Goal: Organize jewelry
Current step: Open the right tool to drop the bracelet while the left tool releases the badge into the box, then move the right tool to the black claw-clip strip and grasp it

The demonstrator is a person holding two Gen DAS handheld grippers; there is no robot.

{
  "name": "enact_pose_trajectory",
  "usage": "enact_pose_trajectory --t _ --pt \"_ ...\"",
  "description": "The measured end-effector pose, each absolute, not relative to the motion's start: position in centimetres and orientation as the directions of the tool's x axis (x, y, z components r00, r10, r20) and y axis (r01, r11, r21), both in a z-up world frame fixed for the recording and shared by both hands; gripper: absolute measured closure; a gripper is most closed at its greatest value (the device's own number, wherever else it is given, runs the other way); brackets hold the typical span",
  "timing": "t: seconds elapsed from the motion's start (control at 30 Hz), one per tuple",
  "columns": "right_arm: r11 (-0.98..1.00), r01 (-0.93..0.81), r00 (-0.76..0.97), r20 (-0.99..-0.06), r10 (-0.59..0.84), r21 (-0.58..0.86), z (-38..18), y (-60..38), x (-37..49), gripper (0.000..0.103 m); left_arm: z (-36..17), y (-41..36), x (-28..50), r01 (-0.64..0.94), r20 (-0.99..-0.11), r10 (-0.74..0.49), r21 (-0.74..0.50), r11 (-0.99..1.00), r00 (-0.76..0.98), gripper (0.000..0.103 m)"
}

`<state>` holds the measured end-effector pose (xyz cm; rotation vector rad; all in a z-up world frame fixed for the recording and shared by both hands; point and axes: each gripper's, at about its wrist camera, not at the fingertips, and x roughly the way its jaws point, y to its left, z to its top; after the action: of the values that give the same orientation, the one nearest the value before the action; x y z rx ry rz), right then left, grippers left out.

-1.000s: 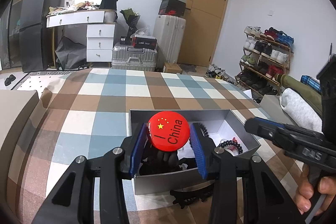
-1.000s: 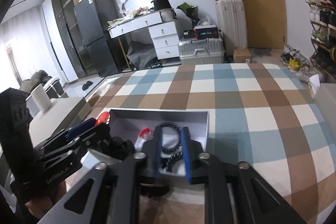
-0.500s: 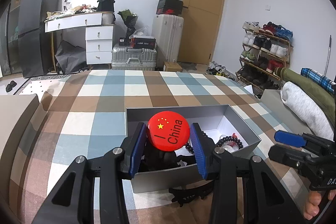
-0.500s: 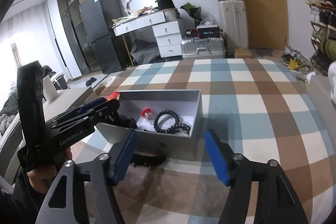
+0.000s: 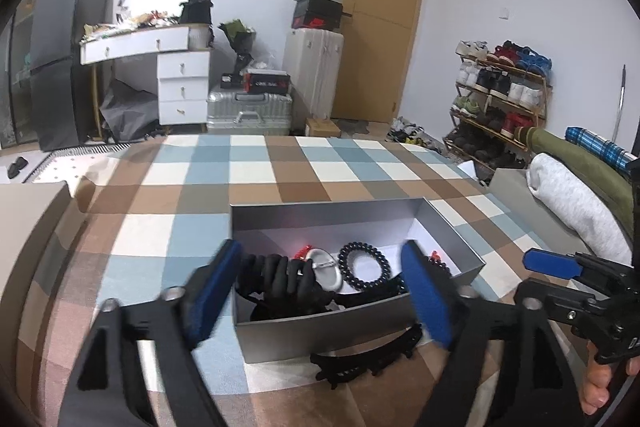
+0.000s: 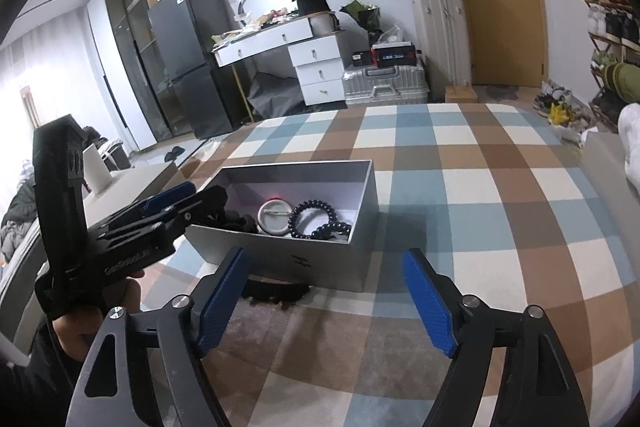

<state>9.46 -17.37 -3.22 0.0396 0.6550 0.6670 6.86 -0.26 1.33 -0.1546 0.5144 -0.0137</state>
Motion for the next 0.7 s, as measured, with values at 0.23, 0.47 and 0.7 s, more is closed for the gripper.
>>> enact_pose_trajectory --t 0.23,0.47,0.7 --pt "0.793 -0.571 0.591 -0.563 0.578 0.214 -2.9 -17.3 9.3 0.011 1.5 0.8 5.5 -0.033 -0.515 -0.092 -0.228 0.973 0.852 0.011" --pt "0.804 -0.542 0.558 -0.612 0.561 0.244 -3.8 -16.9 10.0 0.004 1.8 1.7 1.7 -0.115 -0.554 -0.026 -0.219 0.969 0.832 0.001" --pt "0.807 -0.54 0.512 -0.669 0.539 0.237 -5.2 -15.0 9.6 0.003 0.9 3.0 -0.2 -0.146 -0.57 0.017 -0.181 0.973 0.821 0.001"
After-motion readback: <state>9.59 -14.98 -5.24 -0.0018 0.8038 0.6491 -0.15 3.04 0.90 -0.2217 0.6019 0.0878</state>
